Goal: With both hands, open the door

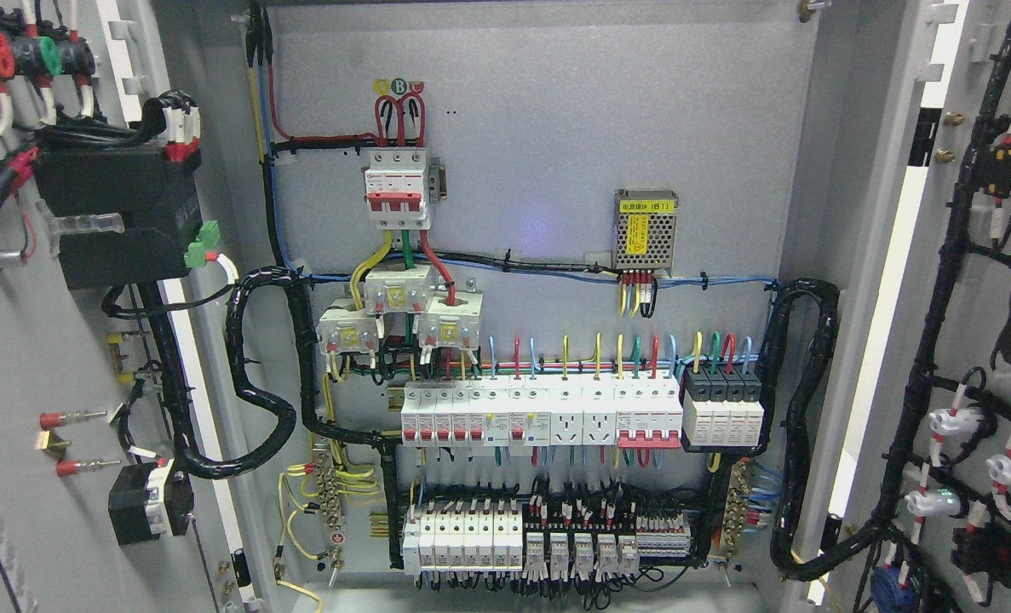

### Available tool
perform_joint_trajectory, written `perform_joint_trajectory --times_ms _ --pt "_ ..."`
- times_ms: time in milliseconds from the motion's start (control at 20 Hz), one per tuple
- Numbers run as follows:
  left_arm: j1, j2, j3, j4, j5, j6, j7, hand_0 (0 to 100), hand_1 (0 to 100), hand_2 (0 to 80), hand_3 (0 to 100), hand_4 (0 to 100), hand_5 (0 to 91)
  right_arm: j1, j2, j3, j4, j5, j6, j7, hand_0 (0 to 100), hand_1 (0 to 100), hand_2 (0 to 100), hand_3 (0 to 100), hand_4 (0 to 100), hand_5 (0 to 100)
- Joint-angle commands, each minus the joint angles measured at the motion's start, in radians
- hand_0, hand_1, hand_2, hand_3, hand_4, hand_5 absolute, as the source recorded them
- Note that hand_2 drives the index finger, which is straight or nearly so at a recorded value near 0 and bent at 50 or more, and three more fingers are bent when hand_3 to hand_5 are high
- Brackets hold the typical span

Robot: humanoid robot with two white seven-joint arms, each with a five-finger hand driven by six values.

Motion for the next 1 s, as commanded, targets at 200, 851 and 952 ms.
perform_joint_trajectory --times_ms 200,851,952 --pt "-0.071 0.097 0.069 -0.163 0.002 -0.203 0.044 0 0 0.0 0 3 0.0 0.043 -0.118 -0.122 -0.102 0.015 -0.030 -0.004 11 0 0 0 0 0" --pt "-0.168 0.132 0.102 -0.213 0.067 -0.343 0.074 0 0 0.0 0 3 0.0 0.078 -0.137 -0.161 -0.193 0.015 -0.087 -0.004 11 0 0 0 0 0" --pt "-0.169 0.134 0.099 -0.216 0.068 -0.378 0.079 0 0 0.0 0 3 0.0 0.076 -0.143 -0.164 -0.193 0.012 -0.092 -0.006 11 0 0 0 0 0"
